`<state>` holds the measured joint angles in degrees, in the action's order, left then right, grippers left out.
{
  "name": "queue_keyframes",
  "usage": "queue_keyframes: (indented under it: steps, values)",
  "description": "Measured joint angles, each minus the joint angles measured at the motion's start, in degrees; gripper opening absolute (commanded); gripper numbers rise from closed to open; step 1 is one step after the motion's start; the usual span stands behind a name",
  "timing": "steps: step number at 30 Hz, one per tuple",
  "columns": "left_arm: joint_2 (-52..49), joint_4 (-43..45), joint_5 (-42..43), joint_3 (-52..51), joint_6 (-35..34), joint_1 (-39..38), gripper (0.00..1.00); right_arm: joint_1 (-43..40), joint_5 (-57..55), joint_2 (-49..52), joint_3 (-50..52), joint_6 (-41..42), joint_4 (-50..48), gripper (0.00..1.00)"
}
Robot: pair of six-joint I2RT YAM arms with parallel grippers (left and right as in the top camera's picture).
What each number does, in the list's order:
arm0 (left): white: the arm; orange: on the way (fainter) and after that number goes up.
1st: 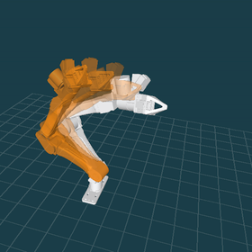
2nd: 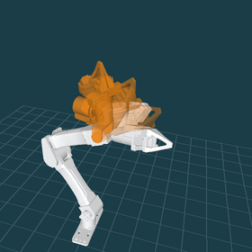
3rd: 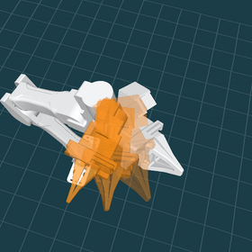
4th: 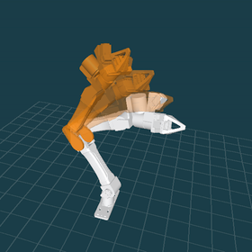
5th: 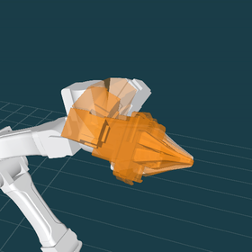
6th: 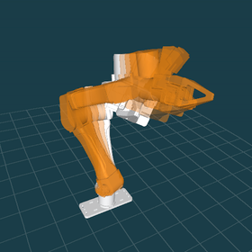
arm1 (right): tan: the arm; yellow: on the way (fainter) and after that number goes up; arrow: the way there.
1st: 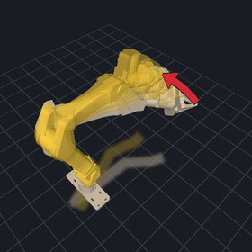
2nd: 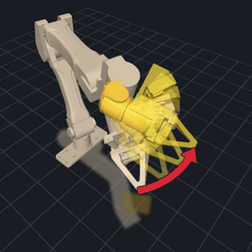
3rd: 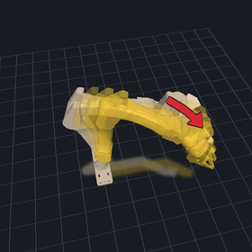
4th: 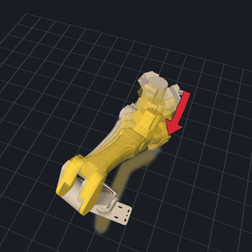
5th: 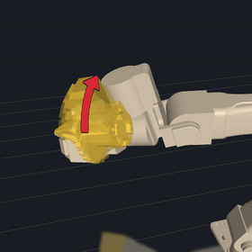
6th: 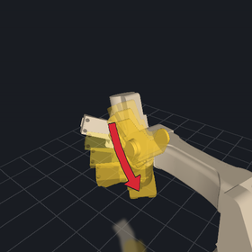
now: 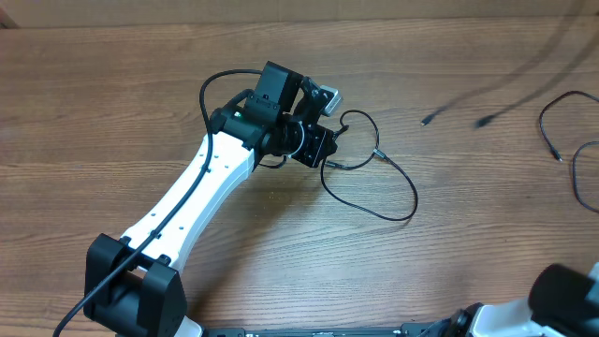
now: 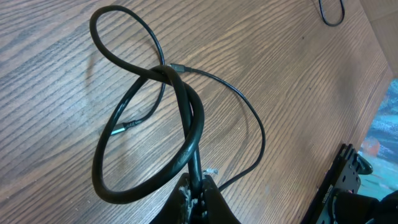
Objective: Untangle cables
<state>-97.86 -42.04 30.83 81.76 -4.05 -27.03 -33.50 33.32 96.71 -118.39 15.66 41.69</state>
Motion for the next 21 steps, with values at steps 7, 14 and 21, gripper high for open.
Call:
queue_keyframes:
  steps: [7,14,21]
  values:
    - [0.00,-0.66,-0.02,0.00,-1.38,0.00,0.04,-10.82,-3.52,8.46,0.00,-8.76,-0.04,0.04]
    - [0.00,-1.49,-0.02,0.00,-3.54,0.00,0.04,-16.90,-11.17,14.40,0.00,-14.84,-1.81,0.08]
    - [0.00,-1.55,0.00,0.00,-4.81,-0.02,0.09,-18.36,-23.61,16.20,0.00,-16.15,-2.60,1.00]
